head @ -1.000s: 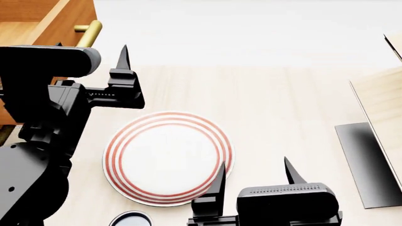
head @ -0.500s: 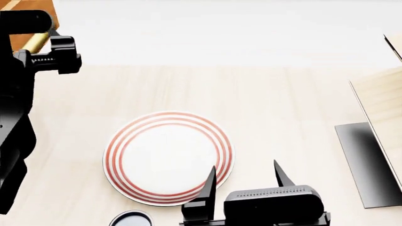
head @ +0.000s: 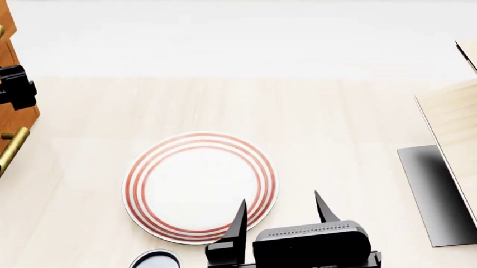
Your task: Close the top drawer of the cabinet.
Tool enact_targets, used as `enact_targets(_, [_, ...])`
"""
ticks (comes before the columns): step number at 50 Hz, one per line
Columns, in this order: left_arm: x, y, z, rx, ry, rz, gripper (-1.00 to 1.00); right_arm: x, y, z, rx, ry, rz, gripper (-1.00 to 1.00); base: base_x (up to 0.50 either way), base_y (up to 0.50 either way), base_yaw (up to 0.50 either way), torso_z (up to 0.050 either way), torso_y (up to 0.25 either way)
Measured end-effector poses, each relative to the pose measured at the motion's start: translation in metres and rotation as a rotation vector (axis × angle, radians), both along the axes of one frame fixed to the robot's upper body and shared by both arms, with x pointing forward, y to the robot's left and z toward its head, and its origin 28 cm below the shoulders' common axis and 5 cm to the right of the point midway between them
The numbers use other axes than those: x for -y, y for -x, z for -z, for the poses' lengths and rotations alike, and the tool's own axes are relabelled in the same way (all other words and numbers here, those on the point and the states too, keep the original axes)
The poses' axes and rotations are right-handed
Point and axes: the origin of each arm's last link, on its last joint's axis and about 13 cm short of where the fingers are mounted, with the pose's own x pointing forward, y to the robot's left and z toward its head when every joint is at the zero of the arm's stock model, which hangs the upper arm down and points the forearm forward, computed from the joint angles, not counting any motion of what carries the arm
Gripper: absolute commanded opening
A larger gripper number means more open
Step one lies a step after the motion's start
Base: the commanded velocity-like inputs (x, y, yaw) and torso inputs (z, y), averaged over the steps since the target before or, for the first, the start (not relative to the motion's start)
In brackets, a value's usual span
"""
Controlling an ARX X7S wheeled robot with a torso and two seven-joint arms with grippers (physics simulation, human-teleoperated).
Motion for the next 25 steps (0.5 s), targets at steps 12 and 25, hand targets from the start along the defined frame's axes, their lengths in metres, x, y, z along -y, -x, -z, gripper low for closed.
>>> enact_targets(12, [-0.007,-0.002,0.000,-0.001,0.024,-0.074,1.00,0.000,0.000,0.003,-0.007,0.000,-0.001,1.00,0.00,0.00,0.00,0.000,0.000])
enact_targets(25, [-0.015,-0.001,-0.002,0.007,0.047,-0.131,1.00,-0.001,-0.001,0.006,-0.014,0.003,-0.003,1.00,0.00,0.00,0.00,0.000,0.000])
